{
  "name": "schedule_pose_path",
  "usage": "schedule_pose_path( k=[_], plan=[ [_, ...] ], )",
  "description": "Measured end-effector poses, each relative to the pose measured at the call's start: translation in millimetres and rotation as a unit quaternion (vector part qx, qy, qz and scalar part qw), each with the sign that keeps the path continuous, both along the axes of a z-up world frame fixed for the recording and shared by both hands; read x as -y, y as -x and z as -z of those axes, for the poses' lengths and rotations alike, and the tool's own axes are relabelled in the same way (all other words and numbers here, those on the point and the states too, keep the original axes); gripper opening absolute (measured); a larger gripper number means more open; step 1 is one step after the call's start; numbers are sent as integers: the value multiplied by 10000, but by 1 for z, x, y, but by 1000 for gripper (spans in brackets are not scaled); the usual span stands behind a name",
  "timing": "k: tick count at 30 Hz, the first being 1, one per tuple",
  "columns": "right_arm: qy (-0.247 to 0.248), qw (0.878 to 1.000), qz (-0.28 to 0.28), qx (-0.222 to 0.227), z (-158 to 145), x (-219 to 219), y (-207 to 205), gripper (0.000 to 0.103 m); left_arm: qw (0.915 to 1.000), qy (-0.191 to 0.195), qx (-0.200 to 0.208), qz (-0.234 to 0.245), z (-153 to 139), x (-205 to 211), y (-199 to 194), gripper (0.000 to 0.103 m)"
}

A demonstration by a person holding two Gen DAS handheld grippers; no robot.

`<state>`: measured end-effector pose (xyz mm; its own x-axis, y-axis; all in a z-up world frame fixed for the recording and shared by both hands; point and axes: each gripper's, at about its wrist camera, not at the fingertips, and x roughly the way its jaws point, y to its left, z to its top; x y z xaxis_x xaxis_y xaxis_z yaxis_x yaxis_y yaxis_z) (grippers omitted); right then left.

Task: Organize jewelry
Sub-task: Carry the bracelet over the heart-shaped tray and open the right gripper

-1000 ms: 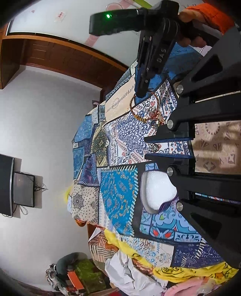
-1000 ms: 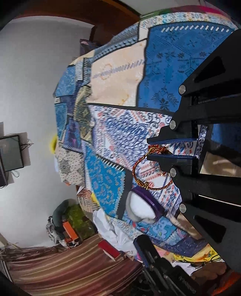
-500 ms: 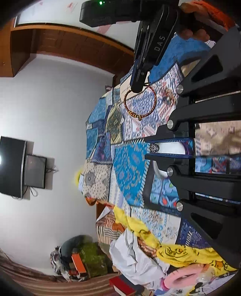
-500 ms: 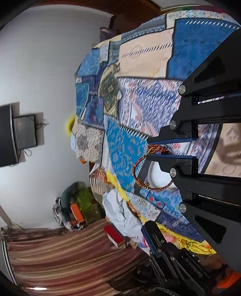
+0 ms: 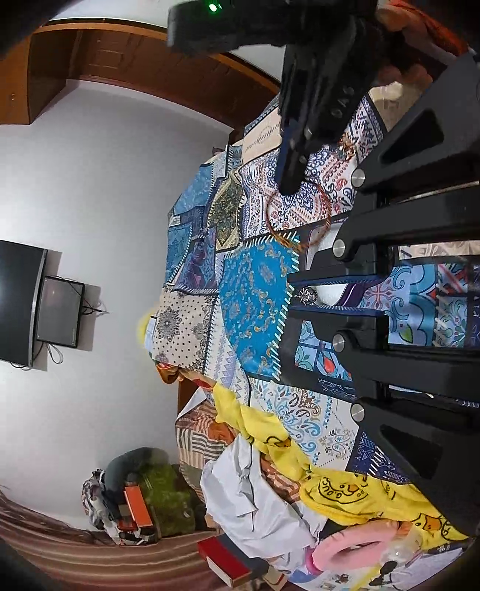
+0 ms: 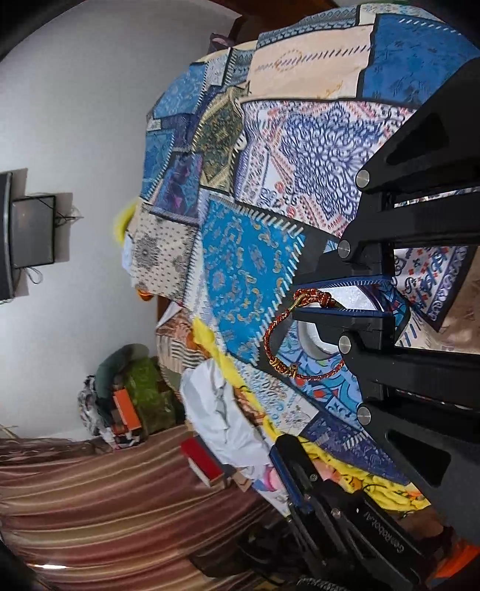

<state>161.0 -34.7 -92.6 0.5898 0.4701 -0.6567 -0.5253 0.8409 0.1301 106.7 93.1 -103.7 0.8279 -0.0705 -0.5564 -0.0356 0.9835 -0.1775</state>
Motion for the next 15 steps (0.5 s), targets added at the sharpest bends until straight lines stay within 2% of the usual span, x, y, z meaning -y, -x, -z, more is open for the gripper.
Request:
schedule_pose_path(
  k=[7,15],
  plan=[
    [321,9986,-141,-402,30,-16,-14,9,9993,91,-266,231,20,2,-22,9],
    [547,9964,-215,-615,48,-26,-21,9,9966,190,-633,486,47,9,-45,9]
  ],
)
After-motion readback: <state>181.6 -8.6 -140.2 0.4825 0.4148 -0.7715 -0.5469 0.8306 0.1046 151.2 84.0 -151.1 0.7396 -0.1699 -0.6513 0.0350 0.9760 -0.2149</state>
